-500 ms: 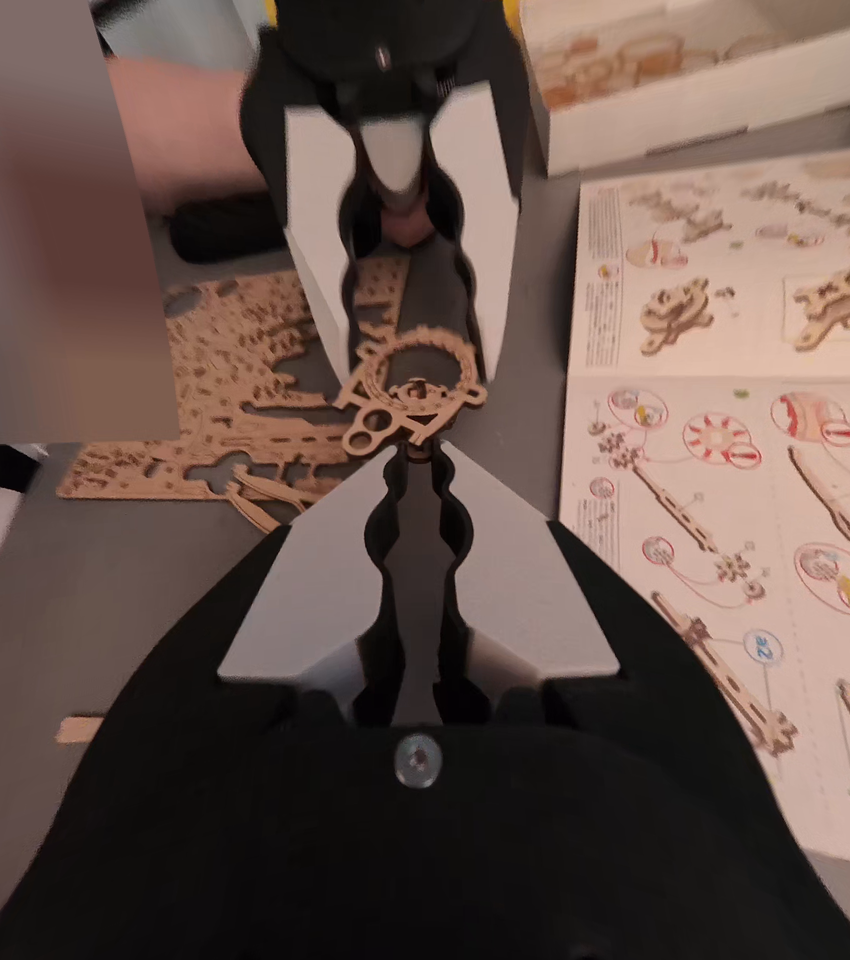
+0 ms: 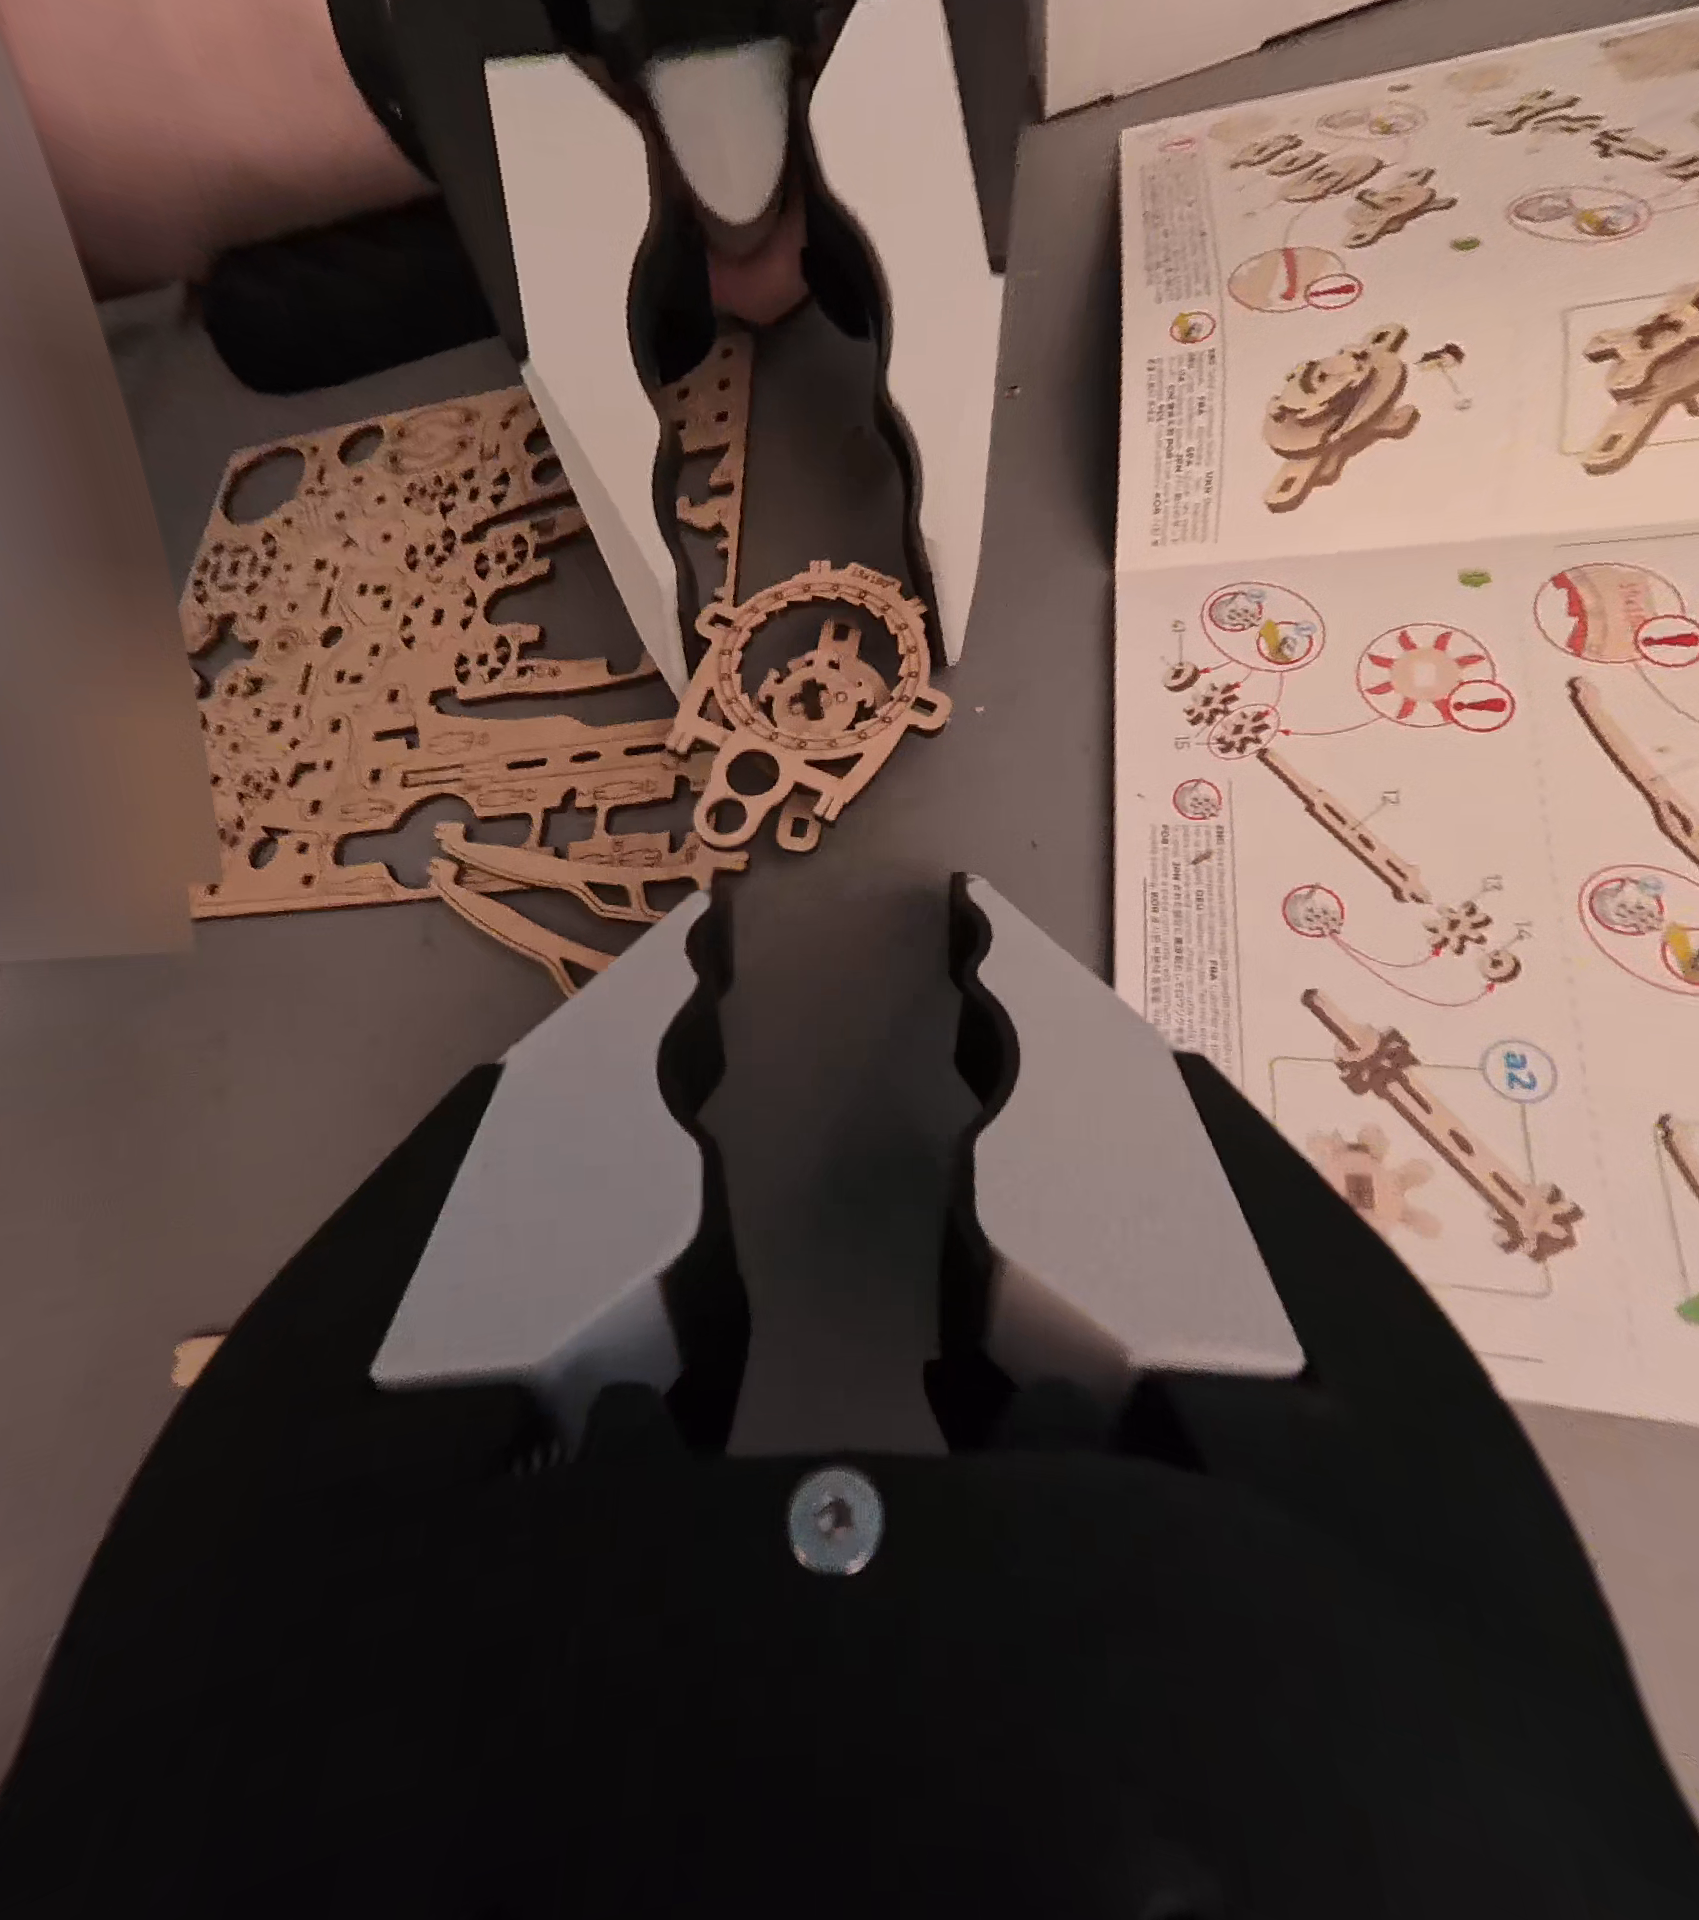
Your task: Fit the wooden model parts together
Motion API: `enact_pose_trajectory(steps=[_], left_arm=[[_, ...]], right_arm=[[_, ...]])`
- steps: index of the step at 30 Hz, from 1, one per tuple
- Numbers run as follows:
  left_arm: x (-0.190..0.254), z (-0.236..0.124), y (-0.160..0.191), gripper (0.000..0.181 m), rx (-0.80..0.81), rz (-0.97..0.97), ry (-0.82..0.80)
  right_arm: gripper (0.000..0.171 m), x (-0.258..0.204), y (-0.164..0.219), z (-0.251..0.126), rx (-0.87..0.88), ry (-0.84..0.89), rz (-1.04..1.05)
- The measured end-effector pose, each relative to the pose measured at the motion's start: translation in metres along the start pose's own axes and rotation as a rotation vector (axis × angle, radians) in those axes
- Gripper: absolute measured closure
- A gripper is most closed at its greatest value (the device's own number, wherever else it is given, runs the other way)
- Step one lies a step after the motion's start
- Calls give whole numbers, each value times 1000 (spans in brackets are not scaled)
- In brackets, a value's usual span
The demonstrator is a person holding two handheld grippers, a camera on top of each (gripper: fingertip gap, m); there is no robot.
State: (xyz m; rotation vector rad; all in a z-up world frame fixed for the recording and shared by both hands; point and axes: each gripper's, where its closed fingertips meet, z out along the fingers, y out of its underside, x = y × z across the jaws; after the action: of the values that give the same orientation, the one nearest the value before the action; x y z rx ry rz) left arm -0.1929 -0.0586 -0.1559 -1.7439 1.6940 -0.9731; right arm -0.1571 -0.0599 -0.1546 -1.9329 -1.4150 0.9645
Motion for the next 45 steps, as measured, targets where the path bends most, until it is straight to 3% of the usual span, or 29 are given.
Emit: enact_pose_trajectory(steps=[4, 13, 19, 37, 45], left_arm=[[-2, 0, -2, 133, 12, 13, -21], [2, 2, -7, 133, 25, 57, -43], [6, 7, 3, 132, -38, 82, -47], [3, -3, -2, 129, 10, 86, -56], [4, -3, 0, 136, 11, 76, -35]], right_arm=[[118, -7, -17, 2, 70, 20, 36], [136, -10, -18, 9, 23, 115, -50], [137, -11, -9, 15, -46, 138, -133], [138, -7, -9, 15, -54, 195, -253], [138, -6, -7, 15, -57, 191, -241]])
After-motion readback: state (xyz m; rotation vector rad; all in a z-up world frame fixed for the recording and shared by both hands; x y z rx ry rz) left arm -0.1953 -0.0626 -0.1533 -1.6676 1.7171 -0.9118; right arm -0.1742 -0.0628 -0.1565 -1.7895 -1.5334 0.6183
